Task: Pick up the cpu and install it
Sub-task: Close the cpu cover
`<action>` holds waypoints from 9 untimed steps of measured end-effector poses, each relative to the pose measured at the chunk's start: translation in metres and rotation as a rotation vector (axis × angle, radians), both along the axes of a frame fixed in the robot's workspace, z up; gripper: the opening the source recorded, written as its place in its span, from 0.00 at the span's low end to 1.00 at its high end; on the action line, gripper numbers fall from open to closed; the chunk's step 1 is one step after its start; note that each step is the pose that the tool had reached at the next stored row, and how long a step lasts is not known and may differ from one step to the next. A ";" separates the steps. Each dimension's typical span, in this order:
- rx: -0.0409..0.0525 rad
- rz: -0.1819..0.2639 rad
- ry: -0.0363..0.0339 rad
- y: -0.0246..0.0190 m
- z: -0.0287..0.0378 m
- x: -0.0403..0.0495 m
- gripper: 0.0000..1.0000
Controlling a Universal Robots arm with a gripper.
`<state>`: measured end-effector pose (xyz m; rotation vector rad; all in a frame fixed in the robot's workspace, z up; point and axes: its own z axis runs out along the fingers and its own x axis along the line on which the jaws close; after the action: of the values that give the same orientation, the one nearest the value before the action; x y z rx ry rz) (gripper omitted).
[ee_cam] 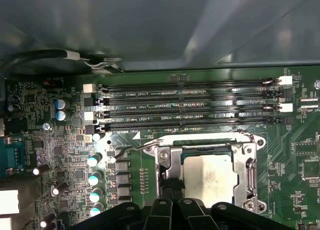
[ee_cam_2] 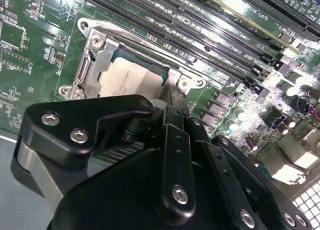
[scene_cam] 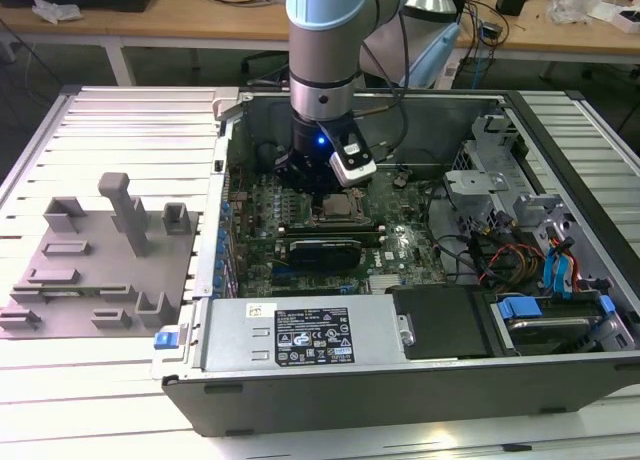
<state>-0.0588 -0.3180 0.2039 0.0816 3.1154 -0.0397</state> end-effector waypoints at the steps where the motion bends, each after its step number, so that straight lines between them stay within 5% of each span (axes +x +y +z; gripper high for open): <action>1: -0.0001 0.000 0.0000 0.0000 -0.0003 0.0000 0.11; 9: -0.0001 0.001 0.0001 0.0000 -0.0021 0.0000 0.11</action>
<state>-0.0589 -0.3180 0.2018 0.0807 3.1155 -0.0399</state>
